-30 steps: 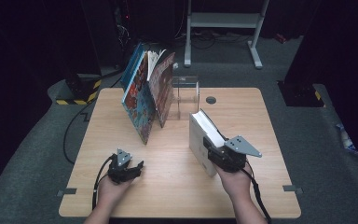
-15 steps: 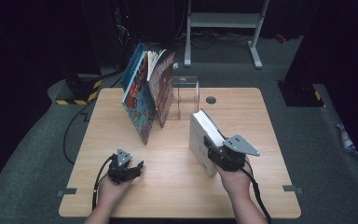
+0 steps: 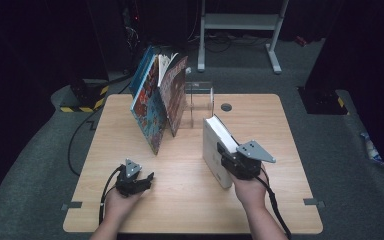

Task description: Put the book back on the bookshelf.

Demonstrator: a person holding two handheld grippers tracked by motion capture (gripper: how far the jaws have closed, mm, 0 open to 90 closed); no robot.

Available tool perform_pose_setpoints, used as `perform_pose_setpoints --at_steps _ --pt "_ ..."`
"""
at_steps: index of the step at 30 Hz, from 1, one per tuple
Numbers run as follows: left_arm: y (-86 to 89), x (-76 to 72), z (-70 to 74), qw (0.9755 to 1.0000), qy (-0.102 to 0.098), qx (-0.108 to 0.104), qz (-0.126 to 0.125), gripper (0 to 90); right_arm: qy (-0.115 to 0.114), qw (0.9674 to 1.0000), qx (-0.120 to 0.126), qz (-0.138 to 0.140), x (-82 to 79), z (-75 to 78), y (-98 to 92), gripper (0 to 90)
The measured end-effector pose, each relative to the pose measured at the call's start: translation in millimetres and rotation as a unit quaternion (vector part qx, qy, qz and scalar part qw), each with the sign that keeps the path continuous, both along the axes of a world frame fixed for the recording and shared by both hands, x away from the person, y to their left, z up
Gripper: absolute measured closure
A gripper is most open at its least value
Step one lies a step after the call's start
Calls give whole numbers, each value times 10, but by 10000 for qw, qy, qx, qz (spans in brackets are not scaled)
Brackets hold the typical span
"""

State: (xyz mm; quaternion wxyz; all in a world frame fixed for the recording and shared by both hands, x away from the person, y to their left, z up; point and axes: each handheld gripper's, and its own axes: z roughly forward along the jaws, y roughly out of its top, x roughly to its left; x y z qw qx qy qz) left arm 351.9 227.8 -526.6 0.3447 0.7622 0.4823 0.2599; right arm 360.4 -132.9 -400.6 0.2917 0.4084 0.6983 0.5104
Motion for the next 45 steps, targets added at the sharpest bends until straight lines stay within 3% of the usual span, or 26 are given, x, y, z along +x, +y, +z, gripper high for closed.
perform_pose_setpoints --at_steps 5,11,22,28,34,39,45 --pt "4 1 0 10000 7 -5 -34 323 -229 9997 -59 -86 122 137 146 539" --pt "12 3 3 10000 14 -5 -81 323 -365 9990 -75 -263 413 256 317 539" --pt "23 10 3 9999 11 -10 -106 324 -314 9984 77 -469 862 209 510 539" --pt "22 10 1 9999 35 -64 -102 325 -275 9977 43 -624 1101 190 590 538" --pt "26 15 2 9999 25 -34 -148 321 -257 9963 40 -814 1279 162 649 538" --pt "28 11 6 9999 39 -25 -164 320 -271 9963 84 -811 1389 132 686 538" --pt "24 6 4 9999 44 -43 -157 319 -324 9963 -95 -795 1500 101 769 538"
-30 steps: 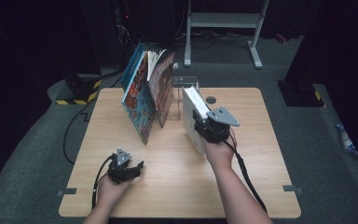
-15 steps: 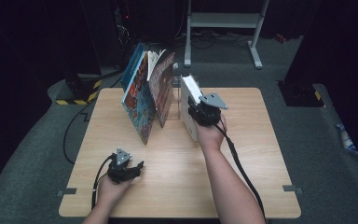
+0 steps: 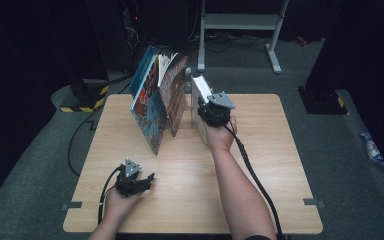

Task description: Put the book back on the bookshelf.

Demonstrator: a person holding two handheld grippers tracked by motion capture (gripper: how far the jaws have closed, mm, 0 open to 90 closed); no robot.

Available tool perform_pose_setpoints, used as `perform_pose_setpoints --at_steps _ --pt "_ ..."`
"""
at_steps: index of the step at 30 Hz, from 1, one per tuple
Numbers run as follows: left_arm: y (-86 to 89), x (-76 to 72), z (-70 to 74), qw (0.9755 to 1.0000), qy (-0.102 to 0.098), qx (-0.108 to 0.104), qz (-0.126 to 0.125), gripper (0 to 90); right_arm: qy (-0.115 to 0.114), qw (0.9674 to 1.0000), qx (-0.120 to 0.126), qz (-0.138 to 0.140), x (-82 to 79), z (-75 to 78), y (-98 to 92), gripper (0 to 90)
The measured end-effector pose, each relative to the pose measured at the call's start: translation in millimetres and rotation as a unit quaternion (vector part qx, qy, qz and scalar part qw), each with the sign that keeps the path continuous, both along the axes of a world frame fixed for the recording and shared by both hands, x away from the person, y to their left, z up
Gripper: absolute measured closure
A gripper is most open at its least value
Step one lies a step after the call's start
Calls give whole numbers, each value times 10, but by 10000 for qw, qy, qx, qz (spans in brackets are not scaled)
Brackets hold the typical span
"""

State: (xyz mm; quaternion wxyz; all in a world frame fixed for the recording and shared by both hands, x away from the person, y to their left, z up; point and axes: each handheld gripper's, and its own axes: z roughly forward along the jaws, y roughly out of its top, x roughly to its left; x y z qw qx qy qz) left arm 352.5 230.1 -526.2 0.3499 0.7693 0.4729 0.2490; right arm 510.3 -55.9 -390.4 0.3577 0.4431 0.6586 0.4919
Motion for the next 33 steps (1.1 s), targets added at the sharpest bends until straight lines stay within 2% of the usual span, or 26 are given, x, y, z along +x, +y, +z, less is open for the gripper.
perform_pose_setpoints --at_steps 9,18,25,30,33 --pt "1 1 0 10000 0 0 -10 320 28 10000 20 -33 103 -72 20 538" --pt "-5 -4 -1 10000 -11 -4 -4 320 54 10000 56 -50 139 -117 14 537" --pt "-4 -4 -1 10000 -22 -1 -11 319 7 10000 56 -52 119 -138 16 533" --pt "-4 -3 -1 10000 -7 -3 -8 320 52 9999 97 -57 69 -163 -9 527" --pt "-2 0 3 10000 -15 72 -17 322 58 9999 117 -83 44 -176 -14 525"
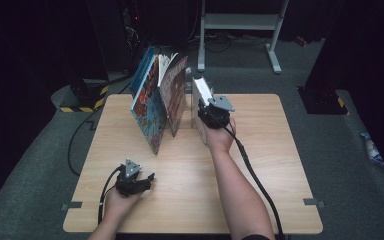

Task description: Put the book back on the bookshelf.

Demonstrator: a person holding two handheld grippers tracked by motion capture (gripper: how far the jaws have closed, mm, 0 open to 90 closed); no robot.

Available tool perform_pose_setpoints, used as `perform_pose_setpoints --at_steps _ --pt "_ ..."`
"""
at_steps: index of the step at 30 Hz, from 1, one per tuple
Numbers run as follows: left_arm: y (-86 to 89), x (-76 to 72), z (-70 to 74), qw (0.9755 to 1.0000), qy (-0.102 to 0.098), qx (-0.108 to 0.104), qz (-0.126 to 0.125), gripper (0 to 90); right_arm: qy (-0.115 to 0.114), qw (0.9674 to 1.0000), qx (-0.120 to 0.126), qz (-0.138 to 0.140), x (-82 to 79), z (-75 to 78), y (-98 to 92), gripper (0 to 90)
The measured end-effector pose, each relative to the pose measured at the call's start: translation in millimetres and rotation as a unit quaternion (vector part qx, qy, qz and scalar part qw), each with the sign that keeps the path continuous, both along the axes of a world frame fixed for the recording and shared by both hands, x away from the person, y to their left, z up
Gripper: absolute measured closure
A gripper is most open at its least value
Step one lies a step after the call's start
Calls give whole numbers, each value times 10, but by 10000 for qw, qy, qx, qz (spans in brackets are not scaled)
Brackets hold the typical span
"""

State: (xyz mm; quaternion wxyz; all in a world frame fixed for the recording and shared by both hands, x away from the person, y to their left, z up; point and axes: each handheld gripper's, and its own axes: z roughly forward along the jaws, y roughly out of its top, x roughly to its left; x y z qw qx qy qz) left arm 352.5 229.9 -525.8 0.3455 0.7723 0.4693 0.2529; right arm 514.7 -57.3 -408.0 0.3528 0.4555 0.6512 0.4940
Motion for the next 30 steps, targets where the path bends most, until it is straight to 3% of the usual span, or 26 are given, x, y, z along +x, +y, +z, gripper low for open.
perform_pose_setpoints --at_steps 17,18,23,30 --pt "1 3 -2 10000 -6 -7 9 322 120 9998 -125 79 -51 19 -8 511" --pt "-10 -1 -8 9999 29 -99 34 323 127 9998 -110 82 -51 19 -8 509" --pt "-11 -2 -9 9999 24 -112 40 323 116 9999 -67 104 -45 32 -16 487" --pt "1 5 -4 10000 -9 -23 14 323 171 9997 -65 178 -26 69 -32 486"
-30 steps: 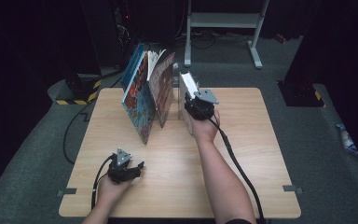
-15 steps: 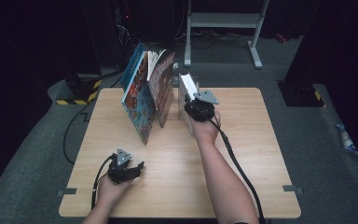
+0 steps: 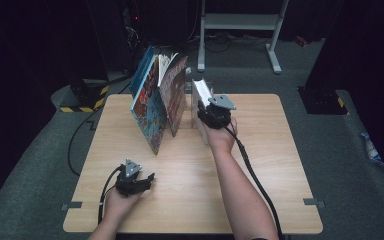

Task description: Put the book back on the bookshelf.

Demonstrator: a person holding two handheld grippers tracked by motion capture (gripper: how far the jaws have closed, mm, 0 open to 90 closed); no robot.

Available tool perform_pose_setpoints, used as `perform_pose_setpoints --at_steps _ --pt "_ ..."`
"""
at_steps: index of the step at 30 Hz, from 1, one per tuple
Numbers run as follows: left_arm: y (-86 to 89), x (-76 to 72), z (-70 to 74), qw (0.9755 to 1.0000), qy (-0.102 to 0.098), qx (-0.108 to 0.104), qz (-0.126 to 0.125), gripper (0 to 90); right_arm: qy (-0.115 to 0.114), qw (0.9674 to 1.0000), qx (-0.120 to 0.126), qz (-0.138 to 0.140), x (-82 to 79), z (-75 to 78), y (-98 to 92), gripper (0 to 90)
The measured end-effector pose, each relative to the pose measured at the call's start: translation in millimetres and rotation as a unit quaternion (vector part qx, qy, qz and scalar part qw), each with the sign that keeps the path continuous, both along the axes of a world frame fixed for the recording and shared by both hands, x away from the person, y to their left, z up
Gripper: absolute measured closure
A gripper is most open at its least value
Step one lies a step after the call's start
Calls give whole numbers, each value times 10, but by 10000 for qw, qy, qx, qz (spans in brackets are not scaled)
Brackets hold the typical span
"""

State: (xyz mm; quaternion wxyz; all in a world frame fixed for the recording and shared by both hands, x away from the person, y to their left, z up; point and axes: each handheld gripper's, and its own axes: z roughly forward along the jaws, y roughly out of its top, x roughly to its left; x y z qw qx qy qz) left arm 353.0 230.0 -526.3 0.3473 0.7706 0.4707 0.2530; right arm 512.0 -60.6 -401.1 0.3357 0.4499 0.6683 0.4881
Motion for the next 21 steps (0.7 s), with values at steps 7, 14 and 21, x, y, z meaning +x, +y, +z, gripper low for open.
perform_pose_setpoints --at_steps 7,14,21 --pt "-8 -4 -5 10000 36 -87 26 323 -35 9998 -168 -95 -16 16 31 532" --pt "10 1 2 9999 63 -83 -8 322 31 9996 -202 -188 15 55 79 537" --pt "11 -2 3 9999 68 -94 -21 323 15 9991 -103 -404 107 107 93 538"
